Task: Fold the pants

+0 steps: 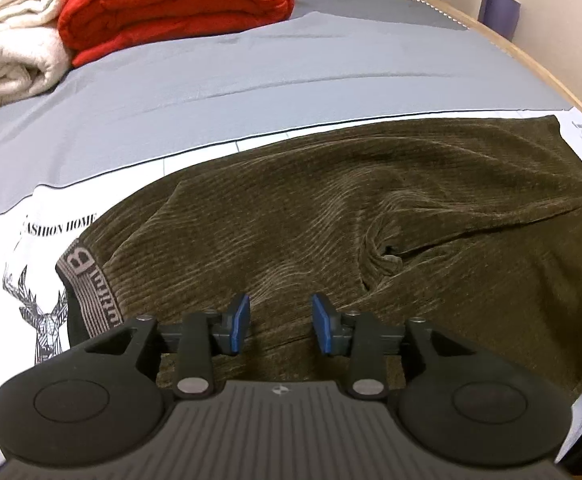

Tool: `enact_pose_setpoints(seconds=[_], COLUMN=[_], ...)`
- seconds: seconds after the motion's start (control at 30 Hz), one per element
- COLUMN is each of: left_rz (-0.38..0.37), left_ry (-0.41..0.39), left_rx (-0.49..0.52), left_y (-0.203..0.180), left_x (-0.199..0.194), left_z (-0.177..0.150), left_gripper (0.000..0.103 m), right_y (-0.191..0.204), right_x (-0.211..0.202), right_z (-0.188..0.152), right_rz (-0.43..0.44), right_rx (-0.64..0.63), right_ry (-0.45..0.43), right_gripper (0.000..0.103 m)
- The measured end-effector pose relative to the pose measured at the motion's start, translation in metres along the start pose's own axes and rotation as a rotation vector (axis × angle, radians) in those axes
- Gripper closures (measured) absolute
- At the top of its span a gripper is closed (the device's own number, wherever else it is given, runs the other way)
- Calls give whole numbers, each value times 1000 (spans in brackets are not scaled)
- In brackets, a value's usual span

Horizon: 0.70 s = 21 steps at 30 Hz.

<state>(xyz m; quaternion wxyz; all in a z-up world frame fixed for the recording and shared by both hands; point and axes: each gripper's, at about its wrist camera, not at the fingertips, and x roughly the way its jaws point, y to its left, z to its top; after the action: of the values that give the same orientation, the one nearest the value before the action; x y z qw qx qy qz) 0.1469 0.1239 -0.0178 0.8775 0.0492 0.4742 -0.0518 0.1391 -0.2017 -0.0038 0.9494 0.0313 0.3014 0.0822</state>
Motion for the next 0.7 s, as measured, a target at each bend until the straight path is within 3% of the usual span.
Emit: enact_pose_setpoints(seconds=[0.1, 0.2, 0.27, 0.4, 0.53, 0.7], left_rz=[-47, -45, -57, -105, -57, 32], left_ry=[47, 36, 29, 87, 153, 131], left_rx=[-19, -5, -18, -132, -168, -283], left_y=[1, -3, -2, 11, 25, 72], left_x=[4, 4, 2, 1, 8, 24], left_z=[1, 2, 2, -1, 2, 34], left_gripper=[67, 90, 97, 97, 96, 95], right_y=[-2, 0, 3, 5, 8, 7], right_x=[0, -1, -2, -3, -5, -7], right_z=[3, 6, 8, 11, 15, 20], right_rz=[33, 64, 77, 128, 153, 164], right_rx=[15, 20, 10, 2, -29, -33], right_ry=[-6, -8, -11, 6, 10, 3], right_gripper=[55, 55, 55, 61, 86, 90])
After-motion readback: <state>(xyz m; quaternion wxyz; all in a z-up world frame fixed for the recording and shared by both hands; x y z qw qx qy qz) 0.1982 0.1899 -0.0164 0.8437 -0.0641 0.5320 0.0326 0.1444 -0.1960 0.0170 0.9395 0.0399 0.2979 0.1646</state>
